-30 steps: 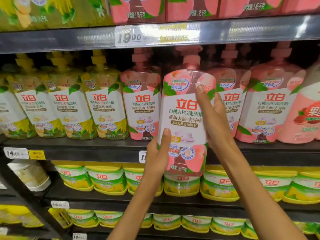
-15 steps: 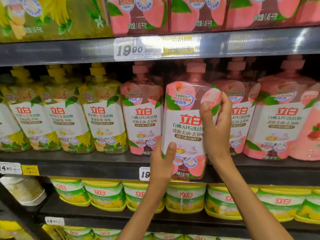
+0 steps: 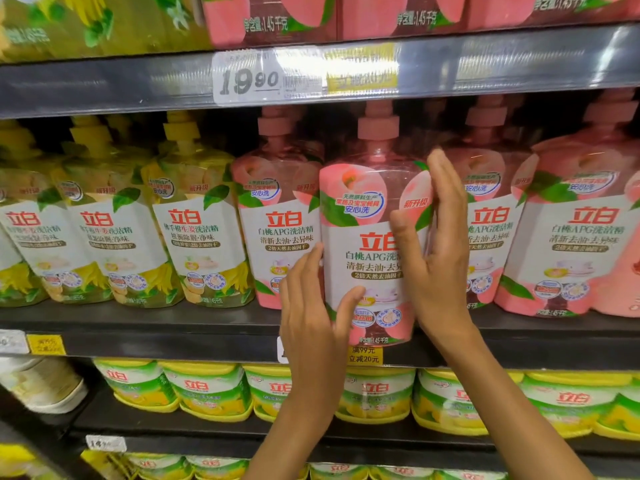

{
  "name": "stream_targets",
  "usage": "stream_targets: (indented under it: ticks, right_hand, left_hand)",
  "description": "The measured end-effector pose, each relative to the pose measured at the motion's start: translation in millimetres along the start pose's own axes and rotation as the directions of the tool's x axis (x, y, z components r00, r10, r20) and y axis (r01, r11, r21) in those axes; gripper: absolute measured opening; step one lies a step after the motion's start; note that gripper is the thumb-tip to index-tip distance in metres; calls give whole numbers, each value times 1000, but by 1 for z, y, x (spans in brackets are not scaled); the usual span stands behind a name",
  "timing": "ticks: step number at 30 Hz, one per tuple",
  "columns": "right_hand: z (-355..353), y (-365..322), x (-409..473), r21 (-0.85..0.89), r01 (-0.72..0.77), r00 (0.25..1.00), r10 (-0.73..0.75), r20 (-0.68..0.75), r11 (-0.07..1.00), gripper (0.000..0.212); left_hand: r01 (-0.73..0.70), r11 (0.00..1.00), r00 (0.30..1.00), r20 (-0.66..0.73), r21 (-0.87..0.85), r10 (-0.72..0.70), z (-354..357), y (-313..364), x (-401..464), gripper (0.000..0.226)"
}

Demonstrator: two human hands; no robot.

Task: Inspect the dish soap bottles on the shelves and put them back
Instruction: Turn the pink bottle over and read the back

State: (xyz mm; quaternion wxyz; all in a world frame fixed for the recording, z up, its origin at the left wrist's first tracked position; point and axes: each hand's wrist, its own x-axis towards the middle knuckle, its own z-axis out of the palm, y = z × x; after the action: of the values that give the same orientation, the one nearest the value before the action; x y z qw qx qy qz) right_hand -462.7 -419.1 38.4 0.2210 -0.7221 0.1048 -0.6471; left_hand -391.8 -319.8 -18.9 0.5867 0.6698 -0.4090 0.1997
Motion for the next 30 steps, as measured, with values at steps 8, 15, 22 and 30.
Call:
stream_targets:
  ticks: [8, 15, 22, 30]
  right_hand:
    - [-48, 16, 19, -117, 50, 914, 2, 406, 992, 84]
    - [-26, 16, 15, -268, 50, 952, 35, 305, 962, 88]
    - [-14, 14, 19, -409, -21, 943, 154, 294, 912, 76]
    - [-16, 11, 24, -483, 67, 917, 137, 374, 873, 66]
  left_hand:
    - [-169, 976, 969, 206, 138, 138, 5, -16, -6, 110]
    - [-96, 987, 979, 194, 133, 69, 13, -24, -2, 95]
    - [-44, 974, 981, 196, 222, 0, 27, -16, 3, 87]
    - [51, 987, 980, 181, 155, -79, 35, -11, -1, 85]
